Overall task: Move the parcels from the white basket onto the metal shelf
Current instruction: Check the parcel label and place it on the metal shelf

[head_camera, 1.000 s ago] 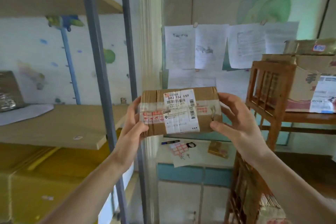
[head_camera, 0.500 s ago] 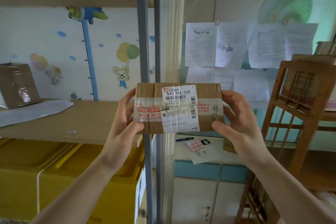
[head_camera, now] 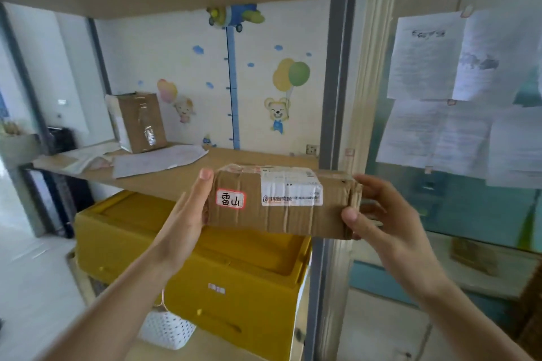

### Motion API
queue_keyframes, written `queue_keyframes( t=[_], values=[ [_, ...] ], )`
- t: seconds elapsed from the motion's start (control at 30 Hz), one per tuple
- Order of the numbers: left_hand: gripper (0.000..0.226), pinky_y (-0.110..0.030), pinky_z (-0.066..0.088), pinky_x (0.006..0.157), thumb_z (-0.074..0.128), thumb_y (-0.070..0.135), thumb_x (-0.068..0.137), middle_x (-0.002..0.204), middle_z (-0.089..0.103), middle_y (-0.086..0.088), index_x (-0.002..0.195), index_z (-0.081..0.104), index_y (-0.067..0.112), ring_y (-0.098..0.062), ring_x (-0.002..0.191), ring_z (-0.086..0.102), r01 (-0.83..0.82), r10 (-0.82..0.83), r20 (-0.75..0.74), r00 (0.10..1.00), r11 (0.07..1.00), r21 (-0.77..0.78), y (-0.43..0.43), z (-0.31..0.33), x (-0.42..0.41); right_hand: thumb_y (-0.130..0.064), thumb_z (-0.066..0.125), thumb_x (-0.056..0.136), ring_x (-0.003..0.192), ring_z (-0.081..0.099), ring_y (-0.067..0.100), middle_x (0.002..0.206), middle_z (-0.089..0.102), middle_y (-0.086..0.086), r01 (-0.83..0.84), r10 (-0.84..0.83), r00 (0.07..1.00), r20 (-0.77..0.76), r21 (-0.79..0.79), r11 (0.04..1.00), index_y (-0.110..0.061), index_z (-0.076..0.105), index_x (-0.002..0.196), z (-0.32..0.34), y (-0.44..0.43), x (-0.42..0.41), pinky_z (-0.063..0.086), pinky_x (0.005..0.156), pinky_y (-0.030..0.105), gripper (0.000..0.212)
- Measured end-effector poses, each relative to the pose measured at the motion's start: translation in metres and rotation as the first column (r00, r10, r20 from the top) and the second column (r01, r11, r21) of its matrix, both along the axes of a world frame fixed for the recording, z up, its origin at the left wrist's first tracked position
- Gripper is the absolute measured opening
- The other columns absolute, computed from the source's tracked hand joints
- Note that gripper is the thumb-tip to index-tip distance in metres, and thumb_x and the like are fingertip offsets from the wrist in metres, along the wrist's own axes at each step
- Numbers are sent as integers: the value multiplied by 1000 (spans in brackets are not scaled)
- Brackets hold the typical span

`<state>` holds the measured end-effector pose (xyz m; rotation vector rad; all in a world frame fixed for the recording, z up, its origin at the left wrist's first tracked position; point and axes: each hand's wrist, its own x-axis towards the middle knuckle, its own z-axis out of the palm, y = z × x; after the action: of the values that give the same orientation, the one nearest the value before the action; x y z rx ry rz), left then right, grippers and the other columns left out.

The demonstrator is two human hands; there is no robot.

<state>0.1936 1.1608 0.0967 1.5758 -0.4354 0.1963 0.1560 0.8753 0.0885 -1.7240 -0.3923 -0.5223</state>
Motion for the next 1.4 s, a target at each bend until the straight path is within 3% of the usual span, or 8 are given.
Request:
queue_keyframes(
  t=[0.13, 0.27, 0.37, 0.53, 0.7, 1.03, 1.27, 1.4],
  values=[
    [82, -21, 58, 70, 30, 82, 81, 102, 76, -4, 118, 64, 18, -13, 96, 72, -278, 259, 197, 945, 958, 71, 26, -12, 43, -36, 69, 90, 105, 67, 4, 125, 64, -14, 98, -100, 995, -6, -171, 980, -40, 50, 129, -2, 44, 33, 60, 73, 20, 44],
    [51, -26, 60, 66, 30, 49, 101, 100, 75, -2, 115, 66, 14, -12, 91, 72, -345, 301, 274, 914, 929, 131, 45, -23, 102, -33, 58, 99, 115, 65, 6, 136, 62, -13, 266, -266, 961, 70, -486, 833, -43, 43, 140, 7, 77, 75, 59, 90, 25, 45],
    [40, -38, 60, 59, 36, 43, 101, 94, 73, -4, 103, 65, 16, -18, 83, 71, -321, 245, 291, 925, 914, 249, 51, -28, 149, -27, 55, 102, 116, 66, 16, 135, 66, -5, 379, -420, 901, 109, -670, 639, -33, 42, 144, 15, 93, 105, 55, 92, 29, 44],
    [29, -4, 45, 60, 47, 29, 101, 107, 69, 9, 123, 65, 20, -2, 86, 64, -241, 95, 339, 936, 874, 422, 37, -44, 210, -15, 61, 99, 85, 73, 20, 112, 74, 3, 459, -681, 708, 188, -856, 240, -29, 54, 136, 16, 103, 144, 63, 70, 34, 40],
    [34, 1, 44, 64, 52, 29, 99, 113, 69, 6, 128, 64, 17, 10, 84, 58, -157, -34, 367, 930, 864, 478, 29, -47, 230, -11, 63, 96, 74, 60, 21, 120, 64, 3, 348, -722, 648, 243, -937, -3, -19, 64, 123, 17, 116, 146, 46, 63, 30, 28],
    [40, -3, 46, 61, 48, 38, 98, 116, 69, 4, 130, 60, 16, 11, 87, 58, -116, -74, 382, 921, 885, 451, 27, -45, 238, -20, 59, 100, 88, 73, 19, 117, 73, -4, 422, -704, 642, 303, -907, -5, -28, 62, 125, 15, 100, 149, 61, 74, 35, 27],
    [32, -5, 44, 77, 47, 26, 100, 118, 65, 3, 123, 65, 12, 11, 101, 57, -174, -55, 643, 764, 942, 287, -6, -22, 175, -25, 69, 90, 81, 73, 15, 122, 72, -5, 645, -498, 737, 456, -696, 317, -19, 65, 126, 8, 51, 85, 63, 66, 40, 36],
    [37, -11, 40, 96, 45, 27, 99, 127, 63, 1, 127, 63, 10, -4, 117, 57, -15, -242, 686, 686, 938, 345, -75, -12, 112, -31, 75, 88, 129, 53, 6, 146, 57, -6, 611, -523, 773, 359, -641, 464, -17, 52, 144, 3, -3, 30, 44, 106, 21, 62]
  ],
)
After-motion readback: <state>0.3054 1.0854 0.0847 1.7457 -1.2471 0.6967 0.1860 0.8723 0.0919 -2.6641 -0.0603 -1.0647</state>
